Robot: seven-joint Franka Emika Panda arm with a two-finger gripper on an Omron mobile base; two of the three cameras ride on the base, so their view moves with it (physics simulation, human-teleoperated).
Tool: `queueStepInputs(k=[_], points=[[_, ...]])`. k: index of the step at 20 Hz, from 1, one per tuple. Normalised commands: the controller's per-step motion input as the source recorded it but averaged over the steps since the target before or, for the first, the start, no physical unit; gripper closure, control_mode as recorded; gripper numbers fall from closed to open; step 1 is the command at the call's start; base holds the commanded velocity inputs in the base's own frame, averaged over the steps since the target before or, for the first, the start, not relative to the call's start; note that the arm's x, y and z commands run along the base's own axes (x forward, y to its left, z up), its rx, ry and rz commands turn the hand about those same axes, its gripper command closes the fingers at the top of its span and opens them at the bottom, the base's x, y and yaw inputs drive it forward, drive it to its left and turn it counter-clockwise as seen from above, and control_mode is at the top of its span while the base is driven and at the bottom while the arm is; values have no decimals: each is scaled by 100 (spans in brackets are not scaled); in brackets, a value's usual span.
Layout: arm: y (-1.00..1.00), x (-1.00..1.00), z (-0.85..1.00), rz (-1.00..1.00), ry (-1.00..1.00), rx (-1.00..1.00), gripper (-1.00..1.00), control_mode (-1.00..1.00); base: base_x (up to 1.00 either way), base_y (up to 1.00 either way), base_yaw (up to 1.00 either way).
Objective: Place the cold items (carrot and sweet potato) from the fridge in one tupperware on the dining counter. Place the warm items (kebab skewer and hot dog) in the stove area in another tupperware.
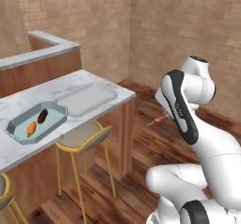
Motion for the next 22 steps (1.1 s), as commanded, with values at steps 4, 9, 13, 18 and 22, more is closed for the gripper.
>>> queueStepInputs(k=[4,9,13,18,22], points=[[0,0,0,0,0,0,100,100,100,-39,45],[0,0,0,0,0,0,100,100,93,-31,44],[0,0,0,0,0,0,100,100,86,-13,50],[-5,20,0,7,3,2,100,-100,77,-15,37],[-38,100,-10,30,25,12,100,-100,0,0,0]])
